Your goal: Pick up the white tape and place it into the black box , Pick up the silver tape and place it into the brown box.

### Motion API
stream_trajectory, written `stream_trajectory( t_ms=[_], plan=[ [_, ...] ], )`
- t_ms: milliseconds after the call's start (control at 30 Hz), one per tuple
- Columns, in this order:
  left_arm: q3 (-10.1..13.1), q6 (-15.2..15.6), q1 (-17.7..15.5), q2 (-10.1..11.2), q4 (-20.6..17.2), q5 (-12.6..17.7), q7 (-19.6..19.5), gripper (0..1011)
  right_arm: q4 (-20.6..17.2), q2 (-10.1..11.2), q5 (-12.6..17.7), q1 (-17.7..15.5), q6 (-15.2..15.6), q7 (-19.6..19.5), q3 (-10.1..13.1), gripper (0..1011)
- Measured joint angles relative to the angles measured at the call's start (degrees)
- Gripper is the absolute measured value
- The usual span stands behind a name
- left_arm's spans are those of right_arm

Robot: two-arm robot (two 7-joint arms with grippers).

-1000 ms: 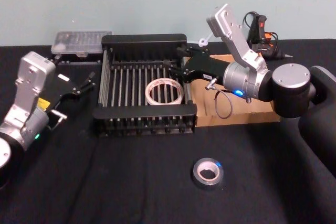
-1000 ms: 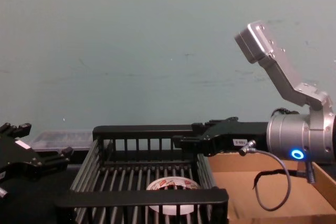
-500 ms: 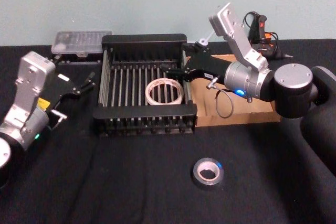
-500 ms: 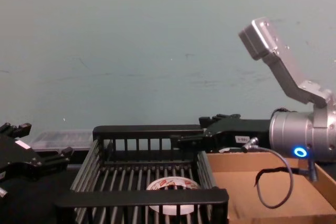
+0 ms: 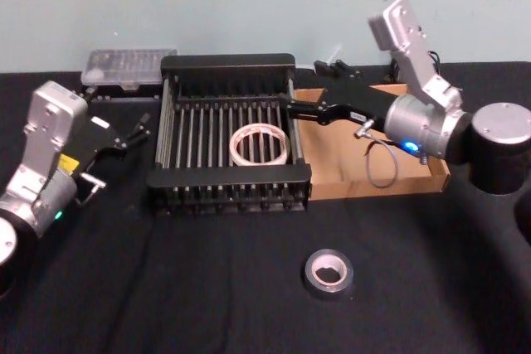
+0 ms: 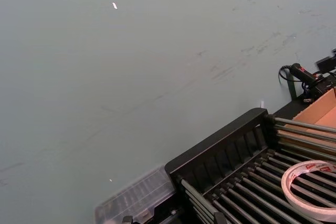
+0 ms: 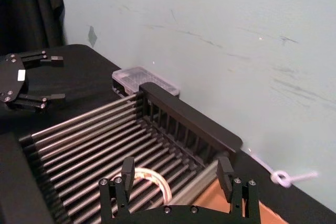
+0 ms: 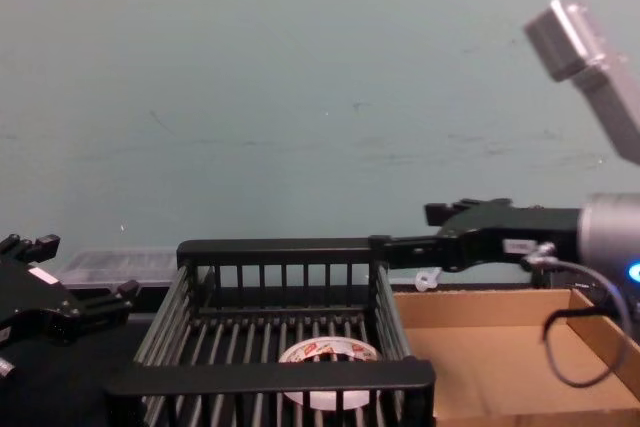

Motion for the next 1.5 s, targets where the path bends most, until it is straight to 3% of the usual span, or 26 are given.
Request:
stream_trajectory(
  t_ms=[467,733,1100,1500],
  plan=[
    [0.0,0.0,0.0,0.0,0.0,0.0,0.0,1001,-17.46,10.4,4.97,-11.26,8.73,-1.59,3.62,1002],
    [0.0,0.0,0.0,0.0,0.0,0.0,0.0,1001,-24.49,14.8,9.25,-17.67,13.34,-2.06,5.08,1002],
    [0.0,0.0,0.0,0.0,0.0,0.0,0.0,1001,-27.0,17.32,11.98,-21.03,15.16,-2.23,4.47,1002],
    [0.0,0.0,0.0,0.0,0.0,0.0,0.0,1001,-25.75,19.89,11.29,-19.63,16.33,-0.07,-0.77,1002]
  ],
)
